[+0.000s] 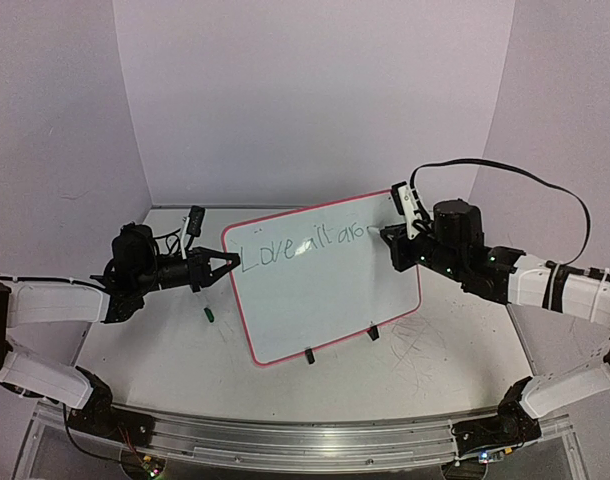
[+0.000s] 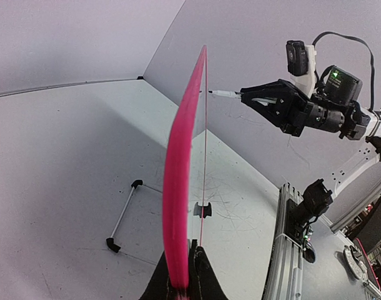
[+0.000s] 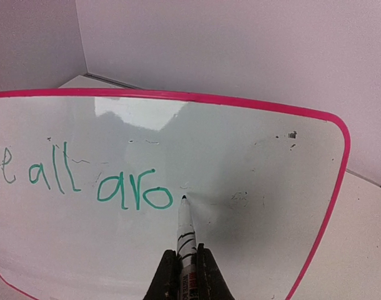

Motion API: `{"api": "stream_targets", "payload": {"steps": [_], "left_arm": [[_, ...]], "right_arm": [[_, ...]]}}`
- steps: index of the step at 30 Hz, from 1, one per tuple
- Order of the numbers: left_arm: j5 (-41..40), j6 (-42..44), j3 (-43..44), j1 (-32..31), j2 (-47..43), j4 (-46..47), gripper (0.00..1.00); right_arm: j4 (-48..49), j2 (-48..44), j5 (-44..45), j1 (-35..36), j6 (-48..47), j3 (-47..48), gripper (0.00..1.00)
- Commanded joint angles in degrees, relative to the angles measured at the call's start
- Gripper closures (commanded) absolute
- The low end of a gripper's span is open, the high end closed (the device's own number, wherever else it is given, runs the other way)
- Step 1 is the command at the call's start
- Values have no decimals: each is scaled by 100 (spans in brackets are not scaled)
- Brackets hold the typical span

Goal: Write a sentence on the whiteboard

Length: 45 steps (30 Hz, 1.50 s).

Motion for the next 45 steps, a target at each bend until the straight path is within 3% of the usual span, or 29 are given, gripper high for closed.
{"api": "stream_targets", "payload": {"steps": [1,20,45], "left_arm": [[-249,528,-38,26,86,-528,100],[-206,547,-37,26,77,-529,100],[-215,523,-19,25,55,-535,100]], "right_arm": [[315,33,222,-4,33,203,100],[369,290,108,-6,89,342,100],[-77,-57,59,-5,406,-86,100]]}}
